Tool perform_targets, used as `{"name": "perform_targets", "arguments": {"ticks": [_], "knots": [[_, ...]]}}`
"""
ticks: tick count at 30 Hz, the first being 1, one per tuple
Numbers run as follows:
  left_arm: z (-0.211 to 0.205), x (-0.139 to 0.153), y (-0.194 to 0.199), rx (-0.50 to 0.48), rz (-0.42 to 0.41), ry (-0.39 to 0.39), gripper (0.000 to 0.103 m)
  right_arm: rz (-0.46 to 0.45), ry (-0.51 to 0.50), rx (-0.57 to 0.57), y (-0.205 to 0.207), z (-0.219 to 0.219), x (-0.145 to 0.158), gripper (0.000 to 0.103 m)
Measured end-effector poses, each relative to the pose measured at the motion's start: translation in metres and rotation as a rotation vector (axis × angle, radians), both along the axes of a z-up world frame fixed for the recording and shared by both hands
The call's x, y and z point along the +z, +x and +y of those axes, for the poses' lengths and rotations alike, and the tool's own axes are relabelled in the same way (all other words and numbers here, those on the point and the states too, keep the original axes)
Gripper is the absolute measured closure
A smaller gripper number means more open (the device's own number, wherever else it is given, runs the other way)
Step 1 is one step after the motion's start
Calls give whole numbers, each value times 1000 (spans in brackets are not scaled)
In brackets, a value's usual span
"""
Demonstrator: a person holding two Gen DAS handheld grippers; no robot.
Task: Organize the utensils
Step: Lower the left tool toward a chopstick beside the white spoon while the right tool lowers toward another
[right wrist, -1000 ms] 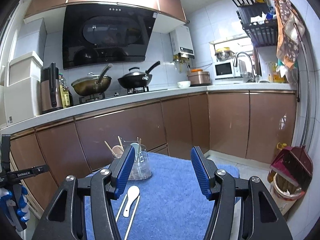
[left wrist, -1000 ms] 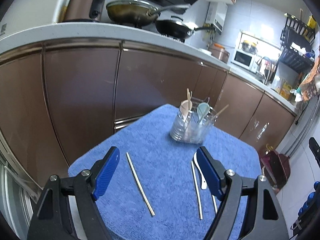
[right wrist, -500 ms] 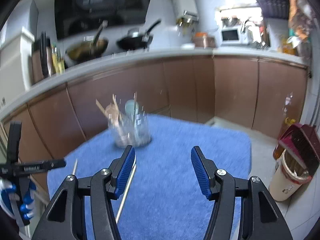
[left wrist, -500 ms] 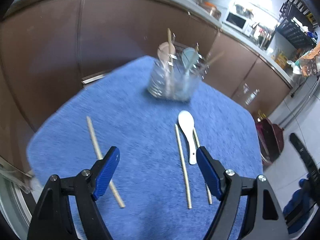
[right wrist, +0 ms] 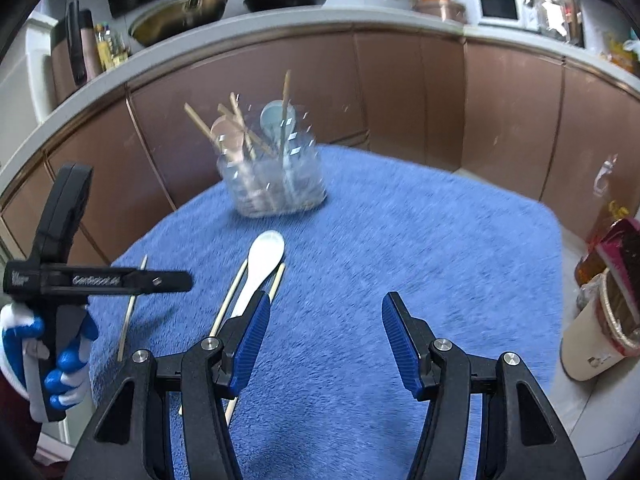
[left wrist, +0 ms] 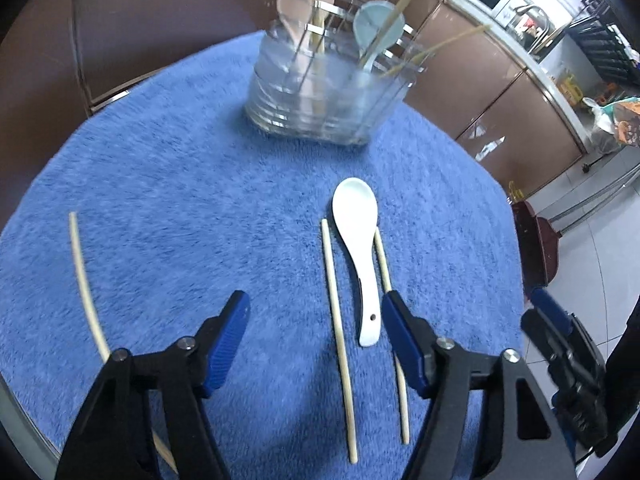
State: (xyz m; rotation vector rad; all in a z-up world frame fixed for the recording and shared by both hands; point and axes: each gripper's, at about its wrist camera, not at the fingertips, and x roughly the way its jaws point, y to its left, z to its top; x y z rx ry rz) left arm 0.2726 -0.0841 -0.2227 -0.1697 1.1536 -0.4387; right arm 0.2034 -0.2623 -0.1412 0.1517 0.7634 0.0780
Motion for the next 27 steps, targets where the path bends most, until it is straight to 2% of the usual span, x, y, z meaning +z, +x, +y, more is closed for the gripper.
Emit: {"name": "perform_targets", "arguments": {"ticks": [5, 7, 10, 12, 17, 24, 27], "knots": [[-10, -12, 18, -22, 49, 14, 52, 70, -1, 33, 18, 7, -14, 46], [-13, -14, 23, -32, 61, 16, 55, 98, 1, 52, 26, 9, -19, 49], [-19, -17, 30, -50, 73, 25, 60, 147, 30, 83, 39, 10, -26, 56], [-23, -19, 34, -68, 85, 30, 64, 171, 43, 94, 50, 9, -30, 65], [-31, -25, 44, -104, 109, 55, 74, 223, 57, 147, 72, 17, -37, 74], [-40, -29, 54, -139, 113, 94, 85, 293, 56, 211, 100, 32, -48, 79], [-38, -30, 57, -142, 124, 79, 88, 318, 61, 230, 110, 38, -54, 80]]}}
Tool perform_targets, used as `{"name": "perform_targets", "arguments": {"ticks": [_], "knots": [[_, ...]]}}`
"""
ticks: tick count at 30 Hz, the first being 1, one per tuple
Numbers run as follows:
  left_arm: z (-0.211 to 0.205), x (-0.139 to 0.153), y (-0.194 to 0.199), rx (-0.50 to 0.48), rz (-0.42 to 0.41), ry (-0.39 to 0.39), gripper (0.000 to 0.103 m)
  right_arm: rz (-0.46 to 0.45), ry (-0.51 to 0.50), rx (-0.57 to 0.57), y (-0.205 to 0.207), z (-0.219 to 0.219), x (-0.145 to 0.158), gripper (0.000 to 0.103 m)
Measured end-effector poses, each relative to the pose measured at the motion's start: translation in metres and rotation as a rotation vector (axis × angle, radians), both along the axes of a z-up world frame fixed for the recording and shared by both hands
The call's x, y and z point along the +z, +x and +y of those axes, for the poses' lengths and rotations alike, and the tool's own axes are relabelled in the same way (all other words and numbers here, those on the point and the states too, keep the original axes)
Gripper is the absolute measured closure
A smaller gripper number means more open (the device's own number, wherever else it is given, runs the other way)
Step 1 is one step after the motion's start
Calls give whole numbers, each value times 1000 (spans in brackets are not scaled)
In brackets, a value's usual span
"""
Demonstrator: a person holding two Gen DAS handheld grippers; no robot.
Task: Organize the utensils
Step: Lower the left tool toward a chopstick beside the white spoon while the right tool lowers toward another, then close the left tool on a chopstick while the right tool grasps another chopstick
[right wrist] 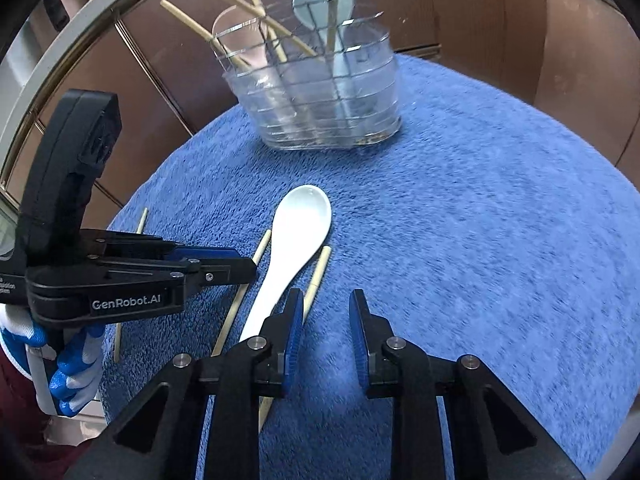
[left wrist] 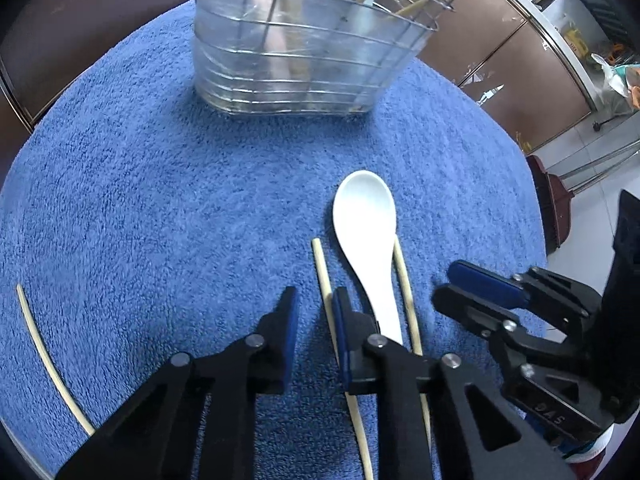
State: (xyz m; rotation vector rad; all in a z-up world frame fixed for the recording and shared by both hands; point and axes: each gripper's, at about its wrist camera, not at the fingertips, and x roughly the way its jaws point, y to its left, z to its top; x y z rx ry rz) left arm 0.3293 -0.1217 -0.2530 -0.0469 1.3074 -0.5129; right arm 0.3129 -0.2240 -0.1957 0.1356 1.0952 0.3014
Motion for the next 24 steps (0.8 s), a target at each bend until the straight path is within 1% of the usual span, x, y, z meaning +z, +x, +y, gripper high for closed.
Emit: {"name": "perform_targets", "arguments": {"ticks": [6, 10, 14, 17, 20, 24], "knots": [[23, -1, 4, 7, 29, -62, 92, 58, -12, 37, 19, 15, -13, 83], [34, 0, 6, 1, 43, -71, 92, 103, -41, 44, 37, 23, -23, 86], [37, 3, 11, -2, 55, -54, 92, 133, -82, 53, 46, 29, -23, 90], [34, 4, 14, 6, 71, -42, 89, 142, -114, 66, 50, 36, -24, 93], [29, 5, 20, 16, 91, -23, 89, 144, -111, 66, 51, 38, -24, 93], [15, 7, 21, 14, 95, 38, 88, 141, -98, 65, 42, 31, -23, 95]]}}
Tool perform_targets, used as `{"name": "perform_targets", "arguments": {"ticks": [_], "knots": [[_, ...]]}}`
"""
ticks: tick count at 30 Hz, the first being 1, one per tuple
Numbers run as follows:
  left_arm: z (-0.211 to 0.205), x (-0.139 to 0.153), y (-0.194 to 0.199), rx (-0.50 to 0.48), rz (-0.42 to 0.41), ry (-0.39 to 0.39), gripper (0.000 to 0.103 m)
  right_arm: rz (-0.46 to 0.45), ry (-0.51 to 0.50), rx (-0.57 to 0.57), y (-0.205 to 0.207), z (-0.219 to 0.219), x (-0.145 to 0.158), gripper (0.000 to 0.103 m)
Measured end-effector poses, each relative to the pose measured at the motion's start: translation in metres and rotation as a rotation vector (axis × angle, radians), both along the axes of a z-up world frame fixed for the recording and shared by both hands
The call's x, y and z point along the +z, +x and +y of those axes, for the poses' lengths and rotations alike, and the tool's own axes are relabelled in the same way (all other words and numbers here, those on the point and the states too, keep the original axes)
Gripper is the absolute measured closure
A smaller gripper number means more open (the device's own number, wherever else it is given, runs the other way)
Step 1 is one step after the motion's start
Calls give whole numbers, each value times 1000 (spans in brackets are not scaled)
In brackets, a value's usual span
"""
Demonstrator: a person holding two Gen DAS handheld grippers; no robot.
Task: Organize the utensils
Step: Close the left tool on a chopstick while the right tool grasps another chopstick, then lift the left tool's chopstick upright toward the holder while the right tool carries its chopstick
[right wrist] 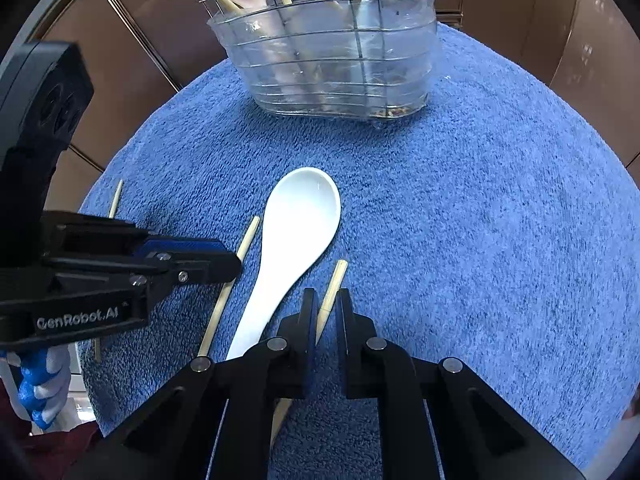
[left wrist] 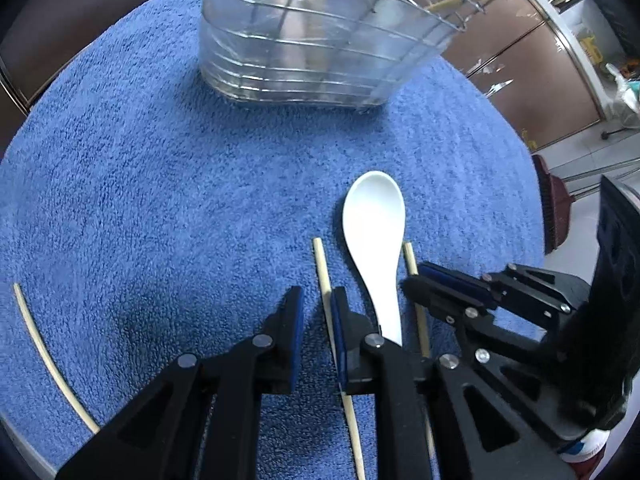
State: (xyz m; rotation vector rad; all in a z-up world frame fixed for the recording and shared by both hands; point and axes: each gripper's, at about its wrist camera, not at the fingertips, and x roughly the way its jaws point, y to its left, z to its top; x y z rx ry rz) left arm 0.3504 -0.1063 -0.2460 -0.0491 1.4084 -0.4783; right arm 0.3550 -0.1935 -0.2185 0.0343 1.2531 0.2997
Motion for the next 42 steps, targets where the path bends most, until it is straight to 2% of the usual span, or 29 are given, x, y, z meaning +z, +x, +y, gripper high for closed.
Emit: {"name": "perform_targets", "arguments": {"ticks": [6, 11, 14, 22, 30, 42], "knots": [[-15, 0, -4, -4, -21, 68, 89, -16, 25, 1, -26, -14, 4, 96], [-30, -3, -14, -2, -64, 62, 98, -60, 79, -3, -45, -29, 15, 96], [-32, -1, -28, -8, -127, 63, 98, -96, 107, 3, -55, -34, 25, 96], [-9, 25, -57, 43, -254, -29, 99, -206, 131, 9, -82, -33, 56, 97], [23, 71, -101, 85, -414, -148, 99, -311, 147, -30, -121, -28, 81, 97], [45, 136, -169, 105, -608, -223, 100, -481, 126, -56, -196, -14, 146, 98]]}}
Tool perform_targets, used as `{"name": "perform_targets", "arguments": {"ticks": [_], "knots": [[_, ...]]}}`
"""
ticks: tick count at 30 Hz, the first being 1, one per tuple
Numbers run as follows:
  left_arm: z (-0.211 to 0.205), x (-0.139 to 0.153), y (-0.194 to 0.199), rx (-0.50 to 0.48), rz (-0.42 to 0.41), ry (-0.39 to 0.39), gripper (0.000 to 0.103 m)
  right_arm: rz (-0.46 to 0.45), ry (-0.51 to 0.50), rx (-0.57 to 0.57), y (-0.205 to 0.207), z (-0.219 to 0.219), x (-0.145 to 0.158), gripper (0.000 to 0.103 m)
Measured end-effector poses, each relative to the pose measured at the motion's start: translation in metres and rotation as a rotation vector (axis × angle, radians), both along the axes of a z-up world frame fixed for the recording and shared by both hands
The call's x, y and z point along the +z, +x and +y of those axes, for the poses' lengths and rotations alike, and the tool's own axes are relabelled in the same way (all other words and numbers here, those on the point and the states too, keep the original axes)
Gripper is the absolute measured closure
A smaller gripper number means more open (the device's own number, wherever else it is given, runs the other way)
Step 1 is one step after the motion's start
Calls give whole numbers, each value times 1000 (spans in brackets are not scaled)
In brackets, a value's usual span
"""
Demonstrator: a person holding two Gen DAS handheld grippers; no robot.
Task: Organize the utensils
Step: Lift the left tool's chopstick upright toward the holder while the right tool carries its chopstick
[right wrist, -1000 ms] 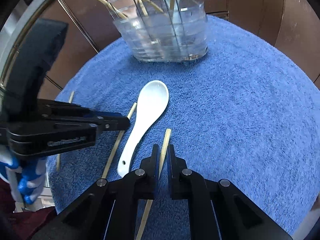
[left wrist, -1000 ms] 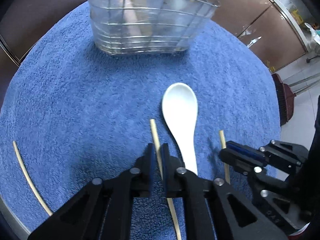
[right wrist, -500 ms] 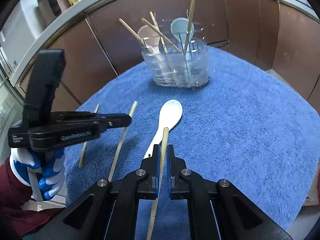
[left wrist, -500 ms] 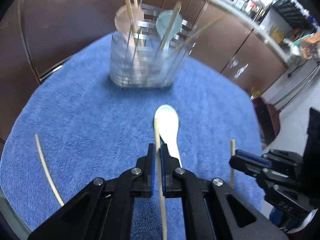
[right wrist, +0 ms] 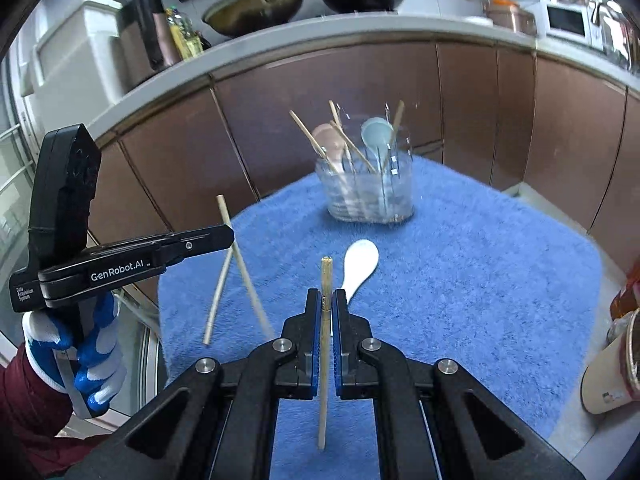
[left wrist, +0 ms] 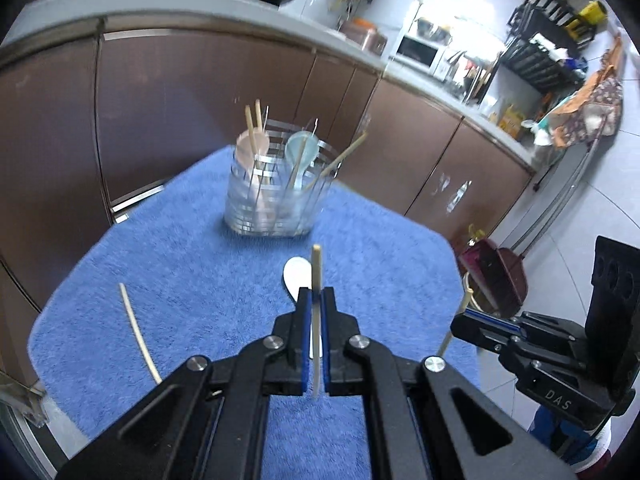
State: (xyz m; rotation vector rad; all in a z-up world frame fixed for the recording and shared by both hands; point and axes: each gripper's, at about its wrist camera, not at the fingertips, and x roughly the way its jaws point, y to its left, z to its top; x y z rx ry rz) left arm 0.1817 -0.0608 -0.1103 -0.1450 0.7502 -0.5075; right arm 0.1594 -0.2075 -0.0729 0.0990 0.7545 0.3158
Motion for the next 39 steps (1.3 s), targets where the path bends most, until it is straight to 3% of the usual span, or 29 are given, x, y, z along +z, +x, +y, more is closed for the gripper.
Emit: {"name": "perform_targets", "arguments": {"ticks": [12, 23, 26, 32, 34, 39], "knots": [[45, 41, -48, 58, -123, -52, 101, -127, -25, 0, -47, 26, 39, 98], [67, 71, -50, 60, -169, -106, 103, -218, -84, -5, -45, 41, 70, 98], [68, 53, -34, 39, -91, -99, 103, -215, -78, -5, -41, 40, 66, 98], [57, -12, 14, -13, 182, -52, 95, -185, -56, -3, -31, 35, 49, 98], [53, -32, 26, 1, 241, -33, 82, -180, -56, 1, -29, 35, 46, 98], [43, -81, 59, 35, 386, 52, 81, -167, -45, -5, -25, 29, 39, 98]]}}
